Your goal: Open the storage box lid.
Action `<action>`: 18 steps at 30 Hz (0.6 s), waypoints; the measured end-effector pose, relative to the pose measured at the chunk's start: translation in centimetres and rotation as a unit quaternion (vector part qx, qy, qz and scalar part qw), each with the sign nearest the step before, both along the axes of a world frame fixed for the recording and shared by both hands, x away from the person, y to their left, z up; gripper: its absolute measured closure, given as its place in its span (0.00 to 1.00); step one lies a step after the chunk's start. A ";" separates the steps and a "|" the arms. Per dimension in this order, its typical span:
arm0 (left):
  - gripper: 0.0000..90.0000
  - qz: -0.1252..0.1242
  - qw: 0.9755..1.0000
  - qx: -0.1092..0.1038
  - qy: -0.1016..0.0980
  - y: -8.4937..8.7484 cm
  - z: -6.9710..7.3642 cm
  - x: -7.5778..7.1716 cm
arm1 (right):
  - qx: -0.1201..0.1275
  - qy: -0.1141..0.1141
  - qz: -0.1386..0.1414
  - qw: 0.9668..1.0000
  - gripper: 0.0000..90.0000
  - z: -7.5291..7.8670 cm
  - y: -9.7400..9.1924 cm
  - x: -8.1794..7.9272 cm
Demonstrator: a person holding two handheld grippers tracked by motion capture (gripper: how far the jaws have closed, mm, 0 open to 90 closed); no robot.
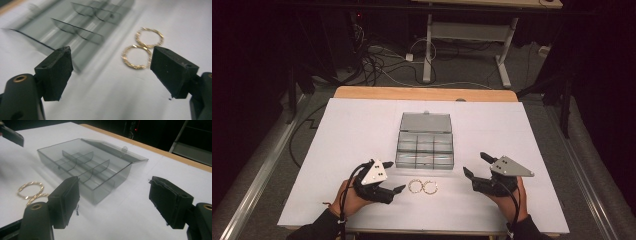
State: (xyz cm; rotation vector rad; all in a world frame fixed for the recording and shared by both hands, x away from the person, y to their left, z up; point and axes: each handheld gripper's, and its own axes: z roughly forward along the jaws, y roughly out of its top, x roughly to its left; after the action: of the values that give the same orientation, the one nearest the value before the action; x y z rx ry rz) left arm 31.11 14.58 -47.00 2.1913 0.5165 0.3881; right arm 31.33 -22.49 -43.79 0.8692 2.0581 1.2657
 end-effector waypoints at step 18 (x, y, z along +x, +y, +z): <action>0.25 -0.050 0.993 0.047 0.099 -4.7 -2.0 2.4 | -0.025 -0.008 0.013 1.000 0.30 -2.3 0.1 -3.3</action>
State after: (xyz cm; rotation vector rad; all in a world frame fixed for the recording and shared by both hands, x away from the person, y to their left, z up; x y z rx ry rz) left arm 33.56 9.85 -48.96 2.3500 0.5014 0.1427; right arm 28.01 -22.41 -46.12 0.8114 2.0858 1.2253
